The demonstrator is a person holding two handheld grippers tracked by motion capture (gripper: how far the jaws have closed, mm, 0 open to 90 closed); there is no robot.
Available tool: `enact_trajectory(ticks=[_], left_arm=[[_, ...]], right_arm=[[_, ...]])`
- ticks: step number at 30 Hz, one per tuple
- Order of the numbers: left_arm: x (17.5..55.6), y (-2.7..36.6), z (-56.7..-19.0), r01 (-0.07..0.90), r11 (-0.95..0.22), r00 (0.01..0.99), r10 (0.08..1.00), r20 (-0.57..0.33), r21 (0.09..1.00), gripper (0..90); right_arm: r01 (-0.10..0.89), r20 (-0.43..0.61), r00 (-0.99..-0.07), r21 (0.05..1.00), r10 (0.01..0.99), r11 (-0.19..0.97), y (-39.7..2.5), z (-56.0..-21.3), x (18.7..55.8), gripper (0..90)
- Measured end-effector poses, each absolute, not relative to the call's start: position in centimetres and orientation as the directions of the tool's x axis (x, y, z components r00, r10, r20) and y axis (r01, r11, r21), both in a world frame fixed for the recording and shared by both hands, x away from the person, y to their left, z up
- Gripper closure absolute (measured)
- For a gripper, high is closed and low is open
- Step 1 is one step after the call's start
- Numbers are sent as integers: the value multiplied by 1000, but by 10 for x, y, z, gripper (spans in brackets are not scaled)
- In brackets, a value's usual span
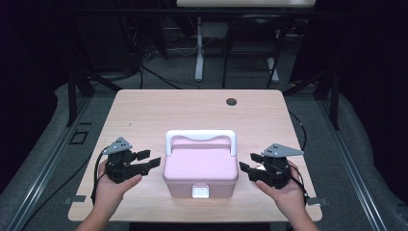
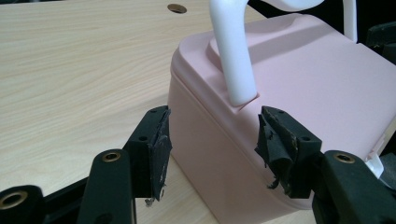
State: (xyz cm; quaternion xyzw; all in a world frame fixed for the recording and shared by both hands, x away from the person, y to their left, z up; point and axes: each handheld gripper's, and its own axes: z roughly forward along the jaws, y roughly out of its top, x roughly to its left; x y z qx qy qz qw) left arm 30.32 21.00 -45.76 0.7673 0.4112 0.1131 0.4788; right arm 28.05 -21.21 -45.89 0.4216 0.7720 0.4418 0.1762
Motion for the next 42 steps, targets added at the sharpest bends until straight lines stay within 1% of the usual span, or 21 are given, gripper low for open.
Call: enact_trajectory(ticks=[4, 7, 14, 17, 19, 21, 26, 32, 38, 42], left_arm=[[306, 208, -455, 501, -197, 640, 740, -208, 843, 427], [307, 206, -453, 490, -194, 642, 740, -201, 850, 428], [314, 199, -449, 494, -182, 657, 718, -228, 850, 429], [319, 195, -448, 493, -197, 664, 715, -220, 847, 431], [321, 192, -449, 492, -197, 661, 718, -216, 848, 431], [323, 191, -449, 502, -200, 662, 715, -225, 842, 431], [328, 187, -451, 509, -192, 661, 711, -239, 839, 450], [333, 184, -454, 525, -181, 653, 713, -256, 832, 454], [336, 179, -454, 524, -191, 652, 717, -247, 830, 491], [338, 176, -455, 530, -196, 653, 715, -249, 825, 498]], right_arm=[[472, 78, -586, 842, 806, 262, -208, -454, 283, 434], [484, 93, -573, 840, 814, 244, -206, -452, 285, 402], [480, 105, -584, 844, 805, 239, -199, -448, 292, 384], [457, 94, -597, 856, 797, 241, -196, -445, 293, 402], [440, 94, -602, 868, 793, 232, -195, -443, 294, 431], [418, 64, -595, 876, 801, 241, -194, -442, 294, 435], [447, 101, -603, 864, 791, 231, -191, -443, 297, 452], [445, 122, -613, 870, 781, 213, -192, -445, 304, 525], [467, 145, -608, 860, 780, 204, -192, -448, 314, 520], [479, 157, -609, 854, 777, 202, -191, -451, 319, 509]])
